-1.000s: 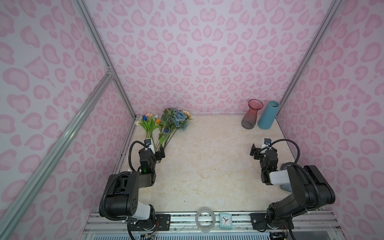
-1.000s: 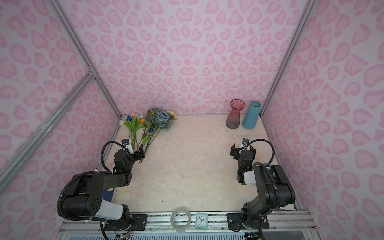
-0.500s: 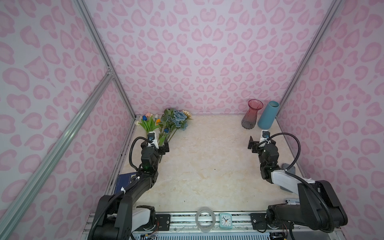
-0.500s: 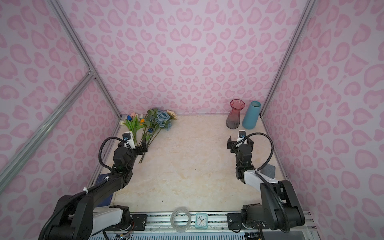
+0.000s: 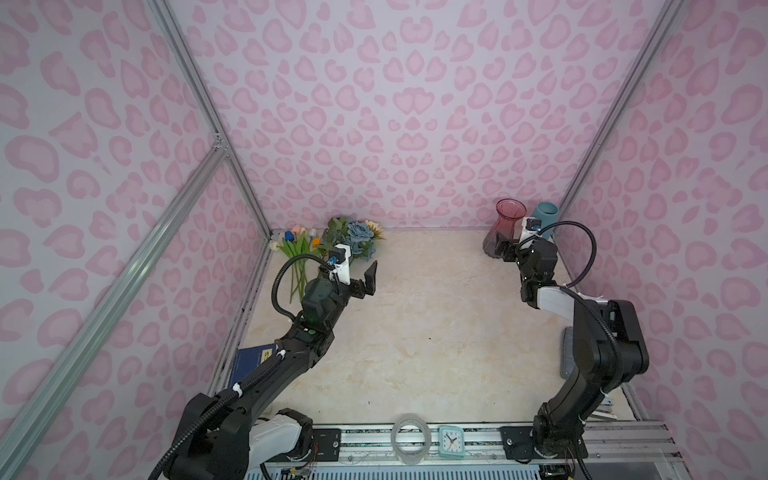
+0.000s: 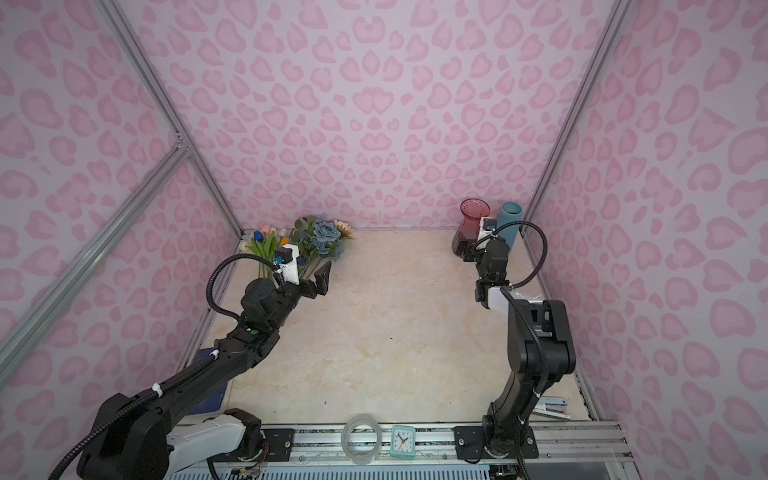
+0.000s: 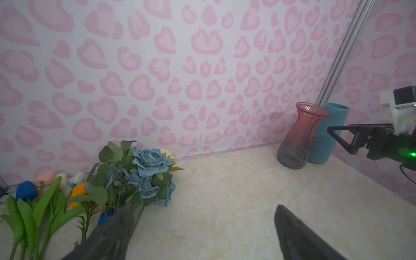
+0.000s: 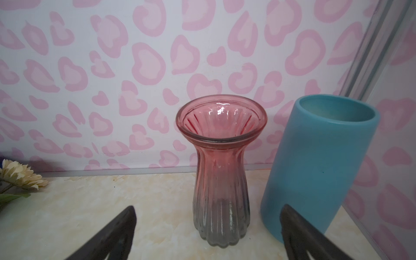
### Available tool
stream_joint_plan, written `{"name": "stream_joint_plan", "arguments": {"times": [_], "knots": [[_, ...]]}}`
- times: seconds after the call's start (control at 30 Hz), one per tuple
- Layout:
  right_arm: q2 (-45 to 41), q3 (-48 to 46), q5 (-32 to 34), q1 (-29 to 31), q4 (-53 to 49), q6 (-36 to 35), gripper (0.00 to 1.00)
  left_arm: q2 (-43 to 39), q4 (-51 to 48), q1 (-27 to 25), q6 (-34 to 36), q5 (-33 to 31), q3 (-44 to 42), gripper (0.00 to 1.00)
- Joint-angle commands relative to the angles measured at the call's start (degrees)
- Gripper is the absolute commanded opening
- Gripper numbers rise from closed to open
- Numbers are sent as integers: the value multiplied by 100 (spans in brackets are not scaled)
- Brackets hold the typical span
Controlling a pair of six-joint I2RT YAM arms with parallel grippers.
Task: Arrange the flowers into the vase
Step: 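Grasp the pink glass vase with the right gripper while the left gripper rises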
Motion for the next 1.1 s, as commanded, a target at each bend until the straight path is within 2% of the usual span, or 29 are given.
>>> {"name": "stream_joint_plan", "arguments": {"times": [0.0,0.17,0.57,0.87,1.07], "knots": [[506,238,-266,-16,797,4,99,-48,159,-40,6,46,-193,98],[1111,480,-103,-29,1657,-65,99,-172,3,-33,161,79,-159,98],[2317,1734,84,-15,1776,-214,99,-238,-97,-33,227,141,-152,98],[3073,2609,561,2,1803,-390,98,-295,-110,-34,335,192,-198,98],[3526,3187,502,-23,1876,-532,98,-333,-284,-39,358,265,-148,97]]}}
